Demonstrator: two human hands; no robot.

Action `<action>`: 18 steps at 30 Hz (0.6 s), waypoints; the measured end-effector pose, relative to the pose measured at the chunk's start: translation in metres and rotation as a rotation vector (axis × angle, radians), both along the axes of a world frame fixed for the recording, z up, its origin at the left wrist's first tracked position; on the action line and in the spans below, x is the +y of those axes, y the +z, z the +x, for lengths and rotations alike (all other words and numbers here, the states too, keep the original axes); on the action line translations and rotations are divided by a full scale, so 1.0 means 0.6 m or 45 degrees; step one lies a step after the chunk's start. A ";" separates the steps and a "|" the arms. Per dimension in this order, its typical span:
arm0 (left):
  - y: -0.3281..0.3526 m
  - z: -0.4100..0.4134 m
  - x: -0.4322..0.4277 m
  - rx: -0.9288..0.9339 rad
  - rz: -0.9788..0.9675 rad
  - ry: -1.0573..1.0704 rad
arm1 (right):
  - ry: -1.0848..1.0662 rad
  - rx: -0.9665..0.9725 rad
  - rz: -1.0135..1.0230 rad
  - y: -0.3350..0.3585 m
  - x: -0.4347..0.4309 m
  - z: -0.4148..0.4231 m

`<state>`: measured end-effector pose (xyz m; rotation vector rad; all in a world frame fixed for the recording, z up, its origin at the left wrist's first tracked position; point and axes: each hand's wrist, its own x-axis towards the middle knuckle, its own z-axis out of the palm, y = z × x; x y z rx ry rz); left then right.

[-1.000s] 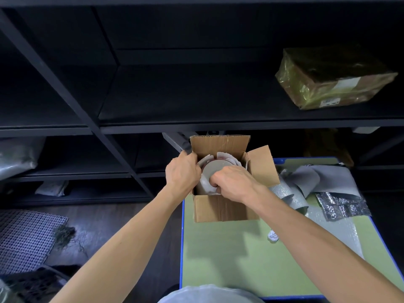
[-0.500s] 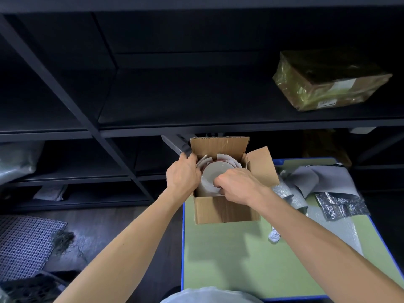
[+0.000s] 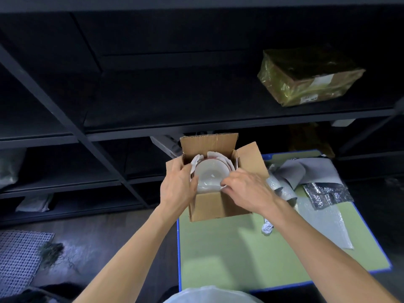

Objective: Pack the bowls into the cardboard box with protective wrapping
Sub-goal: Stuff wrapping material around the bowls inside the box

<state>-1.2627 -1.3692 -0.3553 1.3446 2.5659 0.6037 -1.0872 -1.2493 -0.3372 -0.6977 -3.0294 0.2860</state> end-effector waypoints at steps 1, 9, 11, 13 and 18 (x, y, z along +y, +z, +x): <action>0.000 0.002 -0.001 0.004 0.009 -0.021 | -0.002 0.008 -0.009 -0.001 -0.004 0.003; 0.004 0.012 -0.003 0.006 0.108 -0.014 | -0.058 0.181 -0.054 0.014 -0.025 0.041; 0.010 0.026 -0.004 0.029 0.160 -0.034 | -0.099 0.206 -0.085 0.016 -0.026 0.056; 0.018 0.047 -0.002 0.047 0.202 -0.059 | -0.144 0.265 -0.104 0.020 -0.028 0.074; 0.032 0.129 0.003 -0.030 0.353 -0.216 | -0.225 0.357 -0.092 0.035 -0.027 0.124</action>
